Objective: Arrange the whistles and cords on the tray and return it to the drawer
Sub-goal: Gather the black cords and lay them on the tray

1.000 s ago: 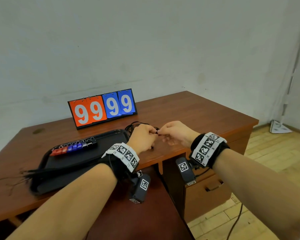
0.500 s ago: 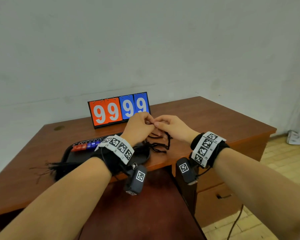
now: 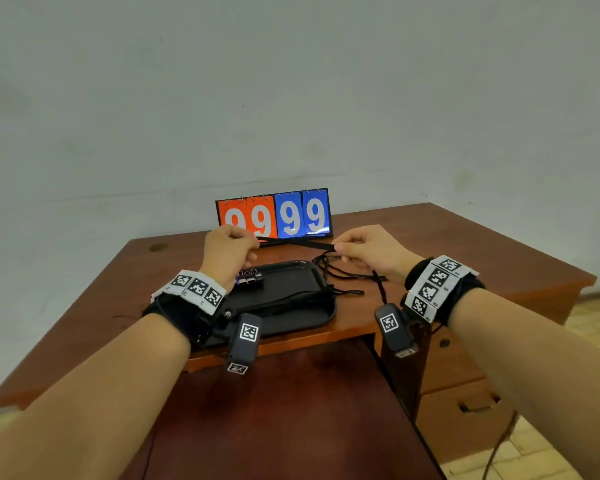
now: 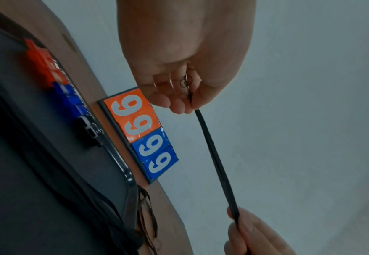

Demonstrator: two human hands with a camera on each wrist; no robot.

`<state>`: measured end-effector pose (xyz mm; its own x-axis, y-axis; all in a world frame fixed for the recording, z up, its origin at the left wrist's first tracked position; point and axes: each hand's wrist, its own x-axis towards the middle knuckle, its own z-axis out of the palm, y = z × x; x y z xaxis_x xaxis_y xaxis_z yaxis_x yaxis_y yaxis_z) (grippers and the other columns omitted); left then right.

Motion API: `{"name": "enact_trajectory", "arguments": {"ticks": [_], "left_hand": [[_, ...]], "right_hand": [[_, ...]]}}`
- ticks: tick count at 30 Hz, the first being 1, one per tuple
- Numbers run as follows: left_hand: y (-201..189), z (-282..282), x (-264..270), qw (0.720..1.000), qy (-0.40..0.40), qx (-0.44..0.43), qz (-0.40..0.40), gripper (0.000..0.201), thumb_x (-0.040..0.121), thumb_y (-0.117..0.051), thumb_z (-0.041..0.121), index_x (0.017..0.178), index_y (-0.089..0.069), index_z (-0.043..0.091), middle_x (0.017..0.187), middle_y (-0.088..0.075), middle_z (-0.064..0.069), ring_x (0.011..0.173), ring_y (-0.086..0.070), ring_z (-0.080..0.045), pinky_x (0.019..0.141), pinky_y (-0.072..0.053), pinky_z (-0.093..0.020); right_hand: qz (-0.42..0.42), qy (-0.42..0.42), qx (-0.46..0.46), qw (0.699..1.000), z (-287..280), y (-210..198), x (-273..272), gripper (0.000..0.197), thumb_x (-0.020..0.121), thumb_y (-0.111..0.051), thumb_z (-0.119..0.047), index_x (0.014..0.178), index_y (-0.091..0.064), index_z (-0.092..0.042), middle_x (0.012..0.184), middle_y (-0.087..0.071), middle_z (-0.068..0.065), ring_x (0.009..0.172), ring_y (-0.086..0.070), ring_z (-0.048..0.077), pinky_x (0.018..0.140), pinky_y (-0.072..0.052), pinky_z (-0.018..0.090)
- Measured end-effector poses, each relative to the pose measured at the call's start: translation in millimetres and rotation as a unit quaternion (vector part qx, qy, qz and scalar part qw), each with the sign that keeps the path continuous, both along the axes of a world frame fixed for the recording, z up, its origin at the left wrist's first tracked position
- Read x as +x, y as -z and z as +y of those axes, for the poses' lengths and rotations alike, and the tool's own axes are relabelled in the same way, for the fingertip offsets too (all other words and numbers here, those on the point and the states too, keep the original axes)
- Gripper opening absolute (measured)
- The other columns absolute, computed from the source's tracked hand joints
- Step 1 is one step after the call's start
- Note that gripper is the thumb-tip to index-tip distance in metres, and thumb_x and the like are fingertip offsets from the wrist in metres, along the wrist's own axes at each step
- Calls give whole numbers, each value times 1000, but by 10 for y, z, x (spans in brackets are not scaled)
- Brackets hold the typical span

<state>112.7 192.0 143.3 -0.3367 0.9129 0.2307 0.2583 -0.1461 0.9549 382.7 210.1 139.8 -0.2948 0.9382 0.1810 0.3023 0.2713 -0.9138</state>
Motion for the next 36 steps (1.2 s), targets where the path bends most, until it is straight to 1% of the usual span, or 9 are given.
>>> {"name": "enact_trajectory", "arguments": {"ticks": [6,11,15,18,22,26,29,32,36], "left_hand": [[131,-132,-607,996,-42,-38,-62,8,88,-66,3,93,-64,9,95,-71,-20,62,-58,-18,54,-48,-28],[204,-254,-1038,984,-47,-55,-163,11,89,-63,0,92,-61,11,86,-68,-12,57,-57,-14,46,-46,-23],[295,-344,-1337,979,-59,-56,-189,12,91,-61,0,93,-60,11,85,-68,-10,59,-56,-15,50,-43,-26],[347,-381,-1516,978,-70,-55,-190,11,92,-61,2,98,-61,10,86,-69,-9,61,-57,-15,53,-43,-26],[421,-401,-1688,981,-105,-63,-151,11,92,-62,2,101,-61,8,83,-69,-7,60,-56,-12,48,-41,-22],[517,-422,-1780,983,-129,-73,-106,10,90,-62,0,88,-61,10,81,-67,-8,62,-55,-13,51,-40,-25],[611,-428,-1829,988,-135,-68,-28,9,89,-67,3,84,-65,10,74,-62,-10,61,-52,-17,53,-41,-27],[664,-435,-1817,988,-133,-67,35,9,86,-72,6,82,-68,13,74,-62,-6,66,-54,-18,63,-47,-31],[737,-426,-1786,983,-130,-87,101,7,83,-73,5,81,-69,11,80,-65,-5,78,-57,-21,81,-50,-38]], "right_hand": [[-10,-10,-11,1000,42,14,-145,15,93,-64,-15,104,-73,-10,68,-64,2,45,-40,8,45,-32,20],[-5,-9,-28,1000,100,84,-254,13,93,-64,-14,101,-73,-10,66,-62,4,44,-40,8,44,-31,19],[4,-3,-30,1000,125,166,-313,12,93,-64,-13,98,-74,-9,67,-61,5,43,-40,8,38,-30,17],[-20,7,-22,1000,106,212,-337,11,93,-65,-17,94,-75,-12,67,-63,3,46,-42,8,39,-31,17],[-53,23,-3,998,104,274,-332,12,93,-65,-16,91,-75,-12,67,-65,1,44,-45,2,43,-38,15],[-72,53,4,996,190,394,-277,14,93,-64,-14,95,-75,-5,76,-67,8,49,-48,5,53,-44,17],[-83,63,-24,994,239,484,-243,13,94,-62,-13,98,-73,-6,74,-67,6,53,-50,8,47,-42,17],[-78,72,-52,993,276,562,-224,14,95,-59,-7,102,-71,-5,76,-68,8,53,-51,11,44,-38,21],[-112,84,-44,989,305,629,-204,11,93,-61,-5,101,-68,-8,84,-73,13,54,-54,13,48,-42,25]]}}
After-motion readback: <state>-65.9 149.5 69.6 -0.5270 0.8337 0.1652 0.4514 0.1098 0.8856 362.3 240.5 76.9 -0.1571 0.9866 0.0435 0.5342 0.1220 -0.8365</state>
